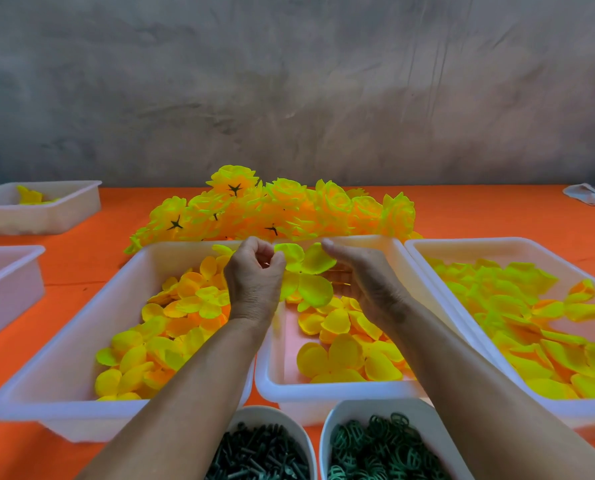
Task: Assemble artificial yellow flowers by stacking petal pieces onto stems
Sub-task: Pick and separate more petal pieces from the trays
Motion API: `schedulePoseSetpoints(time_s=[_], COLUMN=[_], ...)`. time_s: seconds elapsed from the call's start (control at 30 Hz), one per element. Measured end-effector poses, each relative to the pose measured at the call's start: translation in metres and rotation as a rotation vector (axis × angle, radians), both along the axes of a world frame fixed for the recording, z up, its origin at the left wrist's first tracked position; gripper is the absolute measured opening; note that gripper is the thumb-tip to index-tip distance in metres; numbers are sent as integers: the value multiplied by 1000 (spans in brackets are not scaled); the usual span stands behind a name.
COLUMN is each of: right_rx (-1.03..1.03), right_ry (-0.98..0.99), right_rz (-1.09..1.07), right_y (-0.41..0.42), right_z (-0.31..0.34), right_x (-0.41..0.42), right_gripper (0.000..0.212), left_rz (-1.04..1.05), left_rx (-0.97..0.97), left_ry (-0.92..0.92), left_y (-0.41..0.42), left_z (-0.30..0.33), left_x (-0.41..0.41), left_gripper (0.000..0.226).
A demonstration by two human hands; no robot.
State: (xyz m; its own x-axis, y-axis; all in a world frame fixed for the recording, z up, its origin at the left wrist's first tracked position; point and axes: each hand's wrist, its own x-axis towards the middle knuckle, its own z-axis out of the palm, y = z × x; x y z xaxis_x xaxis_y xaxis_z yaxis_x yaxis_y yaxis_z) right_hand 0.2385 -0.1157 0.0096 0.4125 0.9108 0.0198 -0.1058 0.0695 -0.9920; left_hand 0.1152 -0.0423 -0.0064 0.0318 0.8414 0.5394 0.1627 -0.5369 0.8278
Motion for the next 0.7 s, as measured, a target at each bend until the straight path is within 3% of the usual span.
schedulePoseSetpoints(time_s=[0.07,0.27,0.5,0.7], right_rx=[43,132,182,185], right_ry=[47,-62,-112,-139], right_rz=[-21,-148,-187,-226], right_y=[0,1,-1,1], right_z=[0,-3,-5,-8], right_x=[-2,-1,-2,-1], right_gripper=[14,24,14,31], left_rz=[19,-31,-195,-262], left_rx=[0,1,-29,-84], left_ry=[-12,7,-13,-18], left_y=[0,0,-5,-4], left_z=[0,0,1,-1], left_x=[0,0,1,2], left_gripper=[11,10,9,9])
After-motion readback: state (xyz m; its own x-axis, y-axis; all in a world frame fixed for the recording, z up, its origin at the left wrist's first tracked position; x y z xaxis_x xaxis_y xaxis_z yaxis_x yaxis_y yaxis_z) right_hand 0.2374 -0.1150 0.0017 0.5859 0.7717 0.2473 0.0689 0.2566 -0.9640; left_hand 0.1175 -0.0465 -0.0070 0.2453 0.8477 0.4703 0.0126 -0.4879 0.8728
